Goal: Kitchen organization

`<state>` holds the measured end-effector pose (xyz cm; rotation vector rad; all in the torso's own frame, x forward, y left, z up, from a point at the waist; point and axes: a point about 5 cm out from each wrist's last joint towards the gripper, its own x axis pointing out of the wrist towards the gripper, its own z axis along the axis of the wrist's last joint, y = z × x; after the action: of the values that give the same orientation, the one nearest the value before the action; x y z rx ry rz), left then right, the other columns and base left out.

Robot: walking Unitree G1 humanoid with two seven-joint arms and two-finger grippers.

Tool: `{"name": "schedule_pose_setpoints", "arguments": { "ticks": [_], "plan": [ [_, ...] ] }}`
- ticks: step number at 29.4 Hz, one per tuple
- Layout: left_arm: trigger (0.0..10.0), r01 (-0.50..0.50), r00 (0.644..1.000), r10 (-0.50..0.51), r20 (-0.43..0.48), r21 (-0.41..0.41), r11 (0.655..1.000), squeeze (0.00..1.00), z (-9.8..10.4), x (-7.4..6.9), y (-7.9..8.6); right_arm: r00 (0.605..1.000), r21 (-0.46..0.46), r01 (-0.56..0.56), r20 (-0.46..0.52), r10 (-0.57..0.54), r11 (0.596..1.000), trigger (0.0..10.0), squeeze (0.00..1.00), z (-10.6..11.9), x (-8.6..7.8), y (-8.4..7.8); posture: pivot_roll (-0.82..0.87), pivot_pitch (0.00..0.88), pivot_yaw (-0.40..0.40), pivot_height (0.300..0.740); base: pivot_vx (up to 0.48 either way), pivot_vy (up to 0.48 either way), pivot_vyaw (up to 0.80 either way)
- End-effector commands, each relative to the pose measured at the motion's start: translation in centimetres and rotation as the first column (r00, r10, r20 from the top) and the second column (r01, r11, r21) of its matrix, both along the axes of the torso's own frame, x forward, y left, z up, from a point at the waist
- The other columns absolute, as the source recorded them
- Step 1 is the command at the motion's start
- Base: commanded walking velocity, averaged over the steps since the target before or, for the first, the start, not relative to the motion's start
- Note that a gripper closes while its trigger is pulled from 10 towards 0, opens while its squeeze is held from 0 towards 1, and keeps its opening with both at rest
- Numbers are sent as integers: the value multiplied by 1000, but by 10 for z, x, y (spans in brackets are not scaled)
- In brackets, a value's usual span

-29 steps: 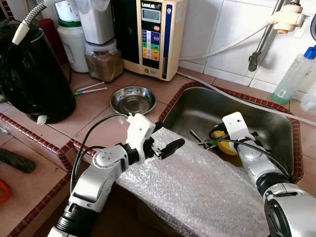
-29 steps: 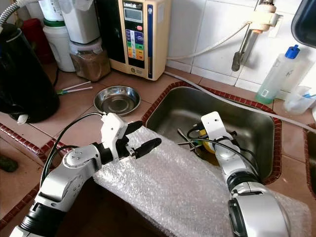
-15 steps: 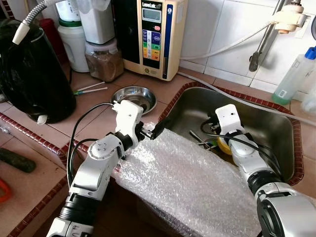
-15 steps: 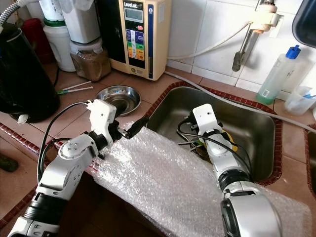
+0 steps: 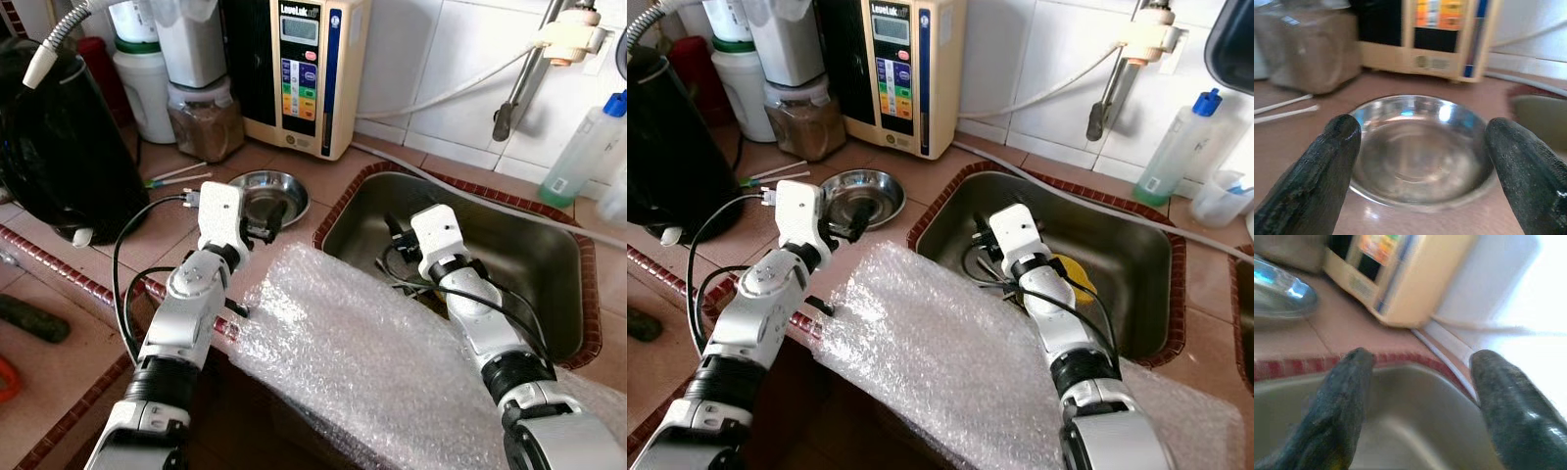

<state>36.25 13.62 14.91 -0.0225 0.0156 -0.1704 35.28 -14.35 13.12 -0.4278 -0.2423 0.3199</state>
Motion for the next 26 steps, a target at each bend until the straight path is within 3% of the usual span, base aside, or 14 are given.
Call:
{"name": "schedule_pose_setpoints", "arguments": {
  "ticks": [1, 8, 14, 15, 17, 18, 22, 26],
  "plan": [
    [10000, -62, 998, 62, -1, -29, 998, 1000, 2, 5, 4, 999, -24, -41, 32, 42, 999, 10000, 1000, 6, -2, 4, 44, 0, 5, 740, 0, 0, 0],
    [10000, -174, 983, 169, -69, -88, 981, 1000, -2, 18, 14, 990, -7, -128, 61, 128, 992, 10000, 1000, 16, -16, 16, 20, 0, 14, 740, 0, 0, 0],
    [10000, -227, 971, 216, -104, -111, 967, 1000, 0, 25, 19, 987, -23, -150, 47, 151, 988, 10000, 1000, 10, -24, 22, 13, 0, 18, 740, 0, 0, 0],
    [10000, -250, 965, 235, -120, -133, 959, 698, 2, 28, 21, 986, -28, -160, 41, 161, 987, 10000, 1000, 8, -28, 25, 10, 0, 21, 740, 0, 0, 0],
    [10000, -265, 960, 246, -132, -148, 953, 698, 3, 30, 21, 985, -32, -167, 38, 168, 986, 10000, 1000, 7, -31, 27, 10, 0, 21, 740, 0, 0, 0],
    [10000, -274, 955, 246, -167, -170, 947, 0, 2, 33, 19, 984, -32, -177, 33, 178, 984, 10000, 1000, 8, -35, 31, 5, 0, 24, 740, 0, 0, 0],
    [10000, -271, 949, 232, -212, -179, 946, 0, -1, 35, 16, 983, -28, -181, 27, 182, 983, 10000, 1000, 9, -37, 33, 2, 0, 27, 740, 0, 0, 0],
    [10000, -272, 944, 208, -257, -245, 931, 0, -3, 36, 10, 983, -29, -183, 19, 184, 983, 10000, 1000, 10, -40, 35, -1, 1, 34, 740, 0, 0, 0]
  ]
}}
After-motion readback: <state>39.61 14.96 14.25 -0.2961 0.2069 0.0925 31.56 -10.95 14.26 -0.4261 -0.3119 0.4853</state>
